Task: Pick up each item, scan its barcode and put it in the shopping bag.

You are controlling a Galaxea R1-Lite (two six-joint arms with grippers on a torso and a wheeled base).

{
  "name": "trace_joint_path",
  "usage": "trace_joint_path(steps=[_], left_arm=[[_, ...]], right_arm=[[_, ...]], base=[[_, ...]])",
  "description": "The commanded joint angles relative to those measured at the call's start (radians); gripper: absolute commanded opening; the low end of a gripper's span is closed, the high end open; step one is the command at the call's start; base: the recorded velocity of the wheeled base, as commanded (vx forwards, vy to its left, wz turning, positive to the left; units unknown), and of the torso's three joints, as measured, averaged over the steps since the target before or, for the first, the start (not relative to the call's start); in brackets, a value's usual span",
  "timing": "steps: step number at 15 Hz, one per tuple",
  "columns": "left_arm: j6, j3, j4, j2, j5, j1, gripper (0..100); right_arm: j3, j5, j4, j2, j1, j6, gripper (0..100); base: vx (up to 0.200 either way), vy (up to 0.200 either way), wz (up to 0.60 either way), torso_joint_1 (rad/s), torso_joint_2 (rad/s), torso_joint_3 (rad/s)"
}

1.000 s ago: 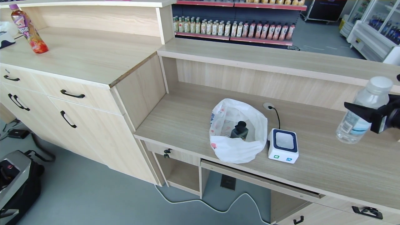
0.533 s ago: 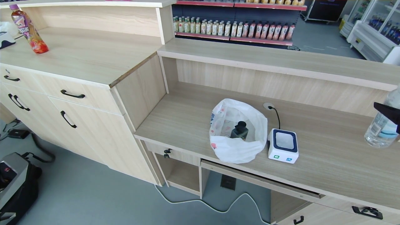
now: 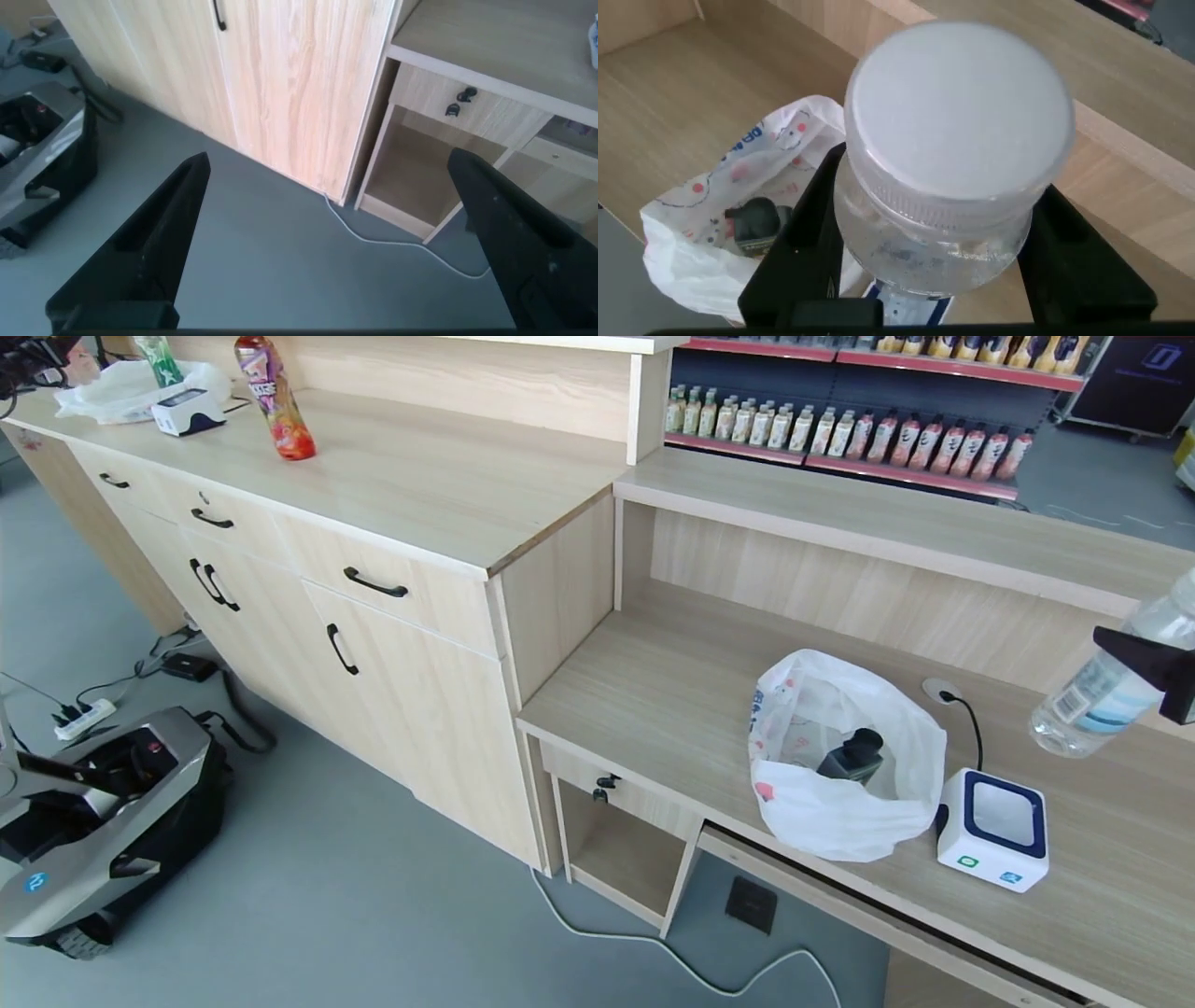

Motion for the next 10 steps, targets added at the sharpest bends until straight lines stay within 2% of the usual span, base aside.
trace_joint_path(steps=[1,2,5,8,10], left_arm=[[0.000,0.000,0.000,0.000,-0.001,0.000,100],[0.000,0.000,0.000,0.000,-0.001,0.000,100],[0.000,0.000,0.000,0.000,-0.001,0.000,100],[0.000,0.000,0.000,0.000,-0.001,0.000,100],[0.000,0.000,0.000,0.000,-0.001,0.000,100]], right_arm=[[-0.049,0.002,-0.050,0.114,0.002,0.069,0],[-0.060,0.002,-0.083,0.148,0.002,0.082,0],[-0.066,0.001,-0.305,0.324,0.024,0.102,0],[-0.066,-0.001,-0.408,0.436,0.055,0.125,0],[-0.055,-0.001,-0.489,0.488,0.082,0.192,0]], base=[[0.000,0.000,0.00,0.000,0.00,0.000],[0.000,0.000,0.00,0.000,0.00,0.000],[0.000,0.000,0.00,0.000,0.00,0.000],[0.000,0.000,0.00,0.000,0.00,0.000],[0.000,0.000,0.00,0.000,0.00,0.000]])
